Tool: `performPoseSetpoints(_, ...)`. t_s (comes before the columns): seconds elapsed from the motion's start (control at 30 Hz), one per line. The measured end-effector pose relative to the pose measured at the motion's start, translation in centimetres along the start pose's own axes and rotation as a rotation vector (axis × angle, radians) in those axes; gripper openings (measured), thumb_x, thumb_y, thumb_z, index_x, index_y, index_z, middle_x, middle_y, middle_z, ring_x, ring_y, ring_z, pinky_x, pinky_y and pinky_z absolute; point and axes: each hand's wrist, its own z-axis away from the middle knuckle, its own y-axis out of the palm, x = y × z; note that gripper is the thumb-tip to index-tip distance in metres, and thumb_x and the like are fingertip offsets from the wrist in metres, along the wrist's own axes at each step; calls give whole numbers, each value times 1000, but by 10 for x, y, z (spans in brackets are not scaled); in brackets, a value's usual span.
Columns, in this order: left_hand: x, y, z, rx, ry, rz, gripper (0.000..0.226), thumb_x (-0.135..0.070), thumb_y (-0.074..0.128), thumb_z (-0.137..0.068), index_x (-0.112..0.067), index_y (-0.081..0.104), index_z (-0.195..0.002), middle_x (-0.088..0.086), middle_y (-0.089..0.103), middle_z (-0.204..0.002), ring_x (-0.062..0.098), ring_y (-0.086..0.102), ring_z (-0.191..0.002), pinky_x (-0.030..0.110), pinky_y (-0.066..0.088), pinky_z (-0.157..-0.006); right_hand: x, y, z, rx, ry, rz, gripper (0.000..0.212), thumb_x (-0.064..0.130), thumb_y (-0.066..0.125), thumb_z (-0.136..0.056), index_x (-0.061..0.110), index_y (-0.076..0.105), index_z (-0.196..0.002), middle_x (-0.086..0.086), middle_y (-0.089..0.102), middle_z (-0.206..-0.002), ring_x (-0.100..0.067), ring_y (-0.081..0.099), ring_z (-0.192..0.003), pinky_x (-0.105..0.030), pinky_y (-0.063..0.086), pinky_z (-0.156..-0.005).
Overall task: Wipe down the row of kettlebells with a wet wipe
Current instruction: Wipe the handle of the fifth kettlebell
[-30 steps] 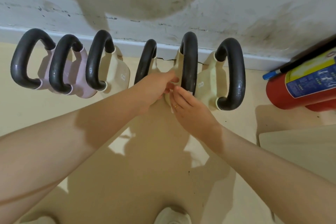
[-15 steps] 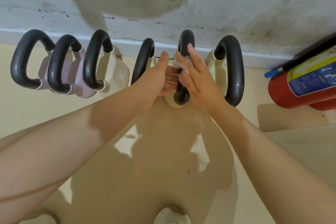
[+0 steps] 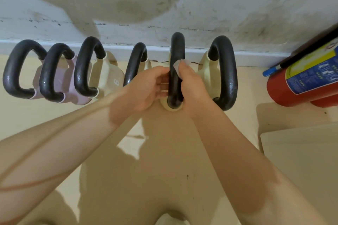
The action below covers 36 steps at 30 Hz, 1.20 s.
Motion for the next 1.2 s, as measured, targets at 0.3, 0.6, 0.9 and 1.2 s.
performPoseSetpoints(0.3,-33,-4,-32,32,-86,-208,30,-39,58,-87,-16,65,-105,2,74,-101,15,71,-92,28,56,-76,-9,-6,1,-159,-383,289,48,20,45,-97,23,29,-143,6,49,-133,-6,49,-116,-29,41,-102)
performPoseSetpoints(0.6,-22,-5,-33,51,-79,-101,32,-31,55,-91,-15,60,-117,6,70,-112,19,66,-104,31,52,-86,-24,3,-2,-380,-659,425,19,13,43,-96,13,55,-111,-5,52,-120,-2,51,-99,-16,42,-93)
performPoseSetpoints(0.9,-6,-15,-11,146,17,-64,32,-28,50,-93,-17,56,-123,-9,72,-87,5,68,-81,18,50,-69,-25,-7,-8,174,-818,636,58,34,26,-94,7,22,-146,4,12,-154,-9,8,-145,-27,10,-119)
performPoseSetpoints(1.2,7,-21,-1,103,49,-140,34,-28,53,-92,-23,55,-125,0,68,-103,27,63,-105,42,49,-94,20,0,-36,193,-468,454,43,30,23,-103,25,27,-145,5,28,-152,-8,26,-139,-36,22,-117)
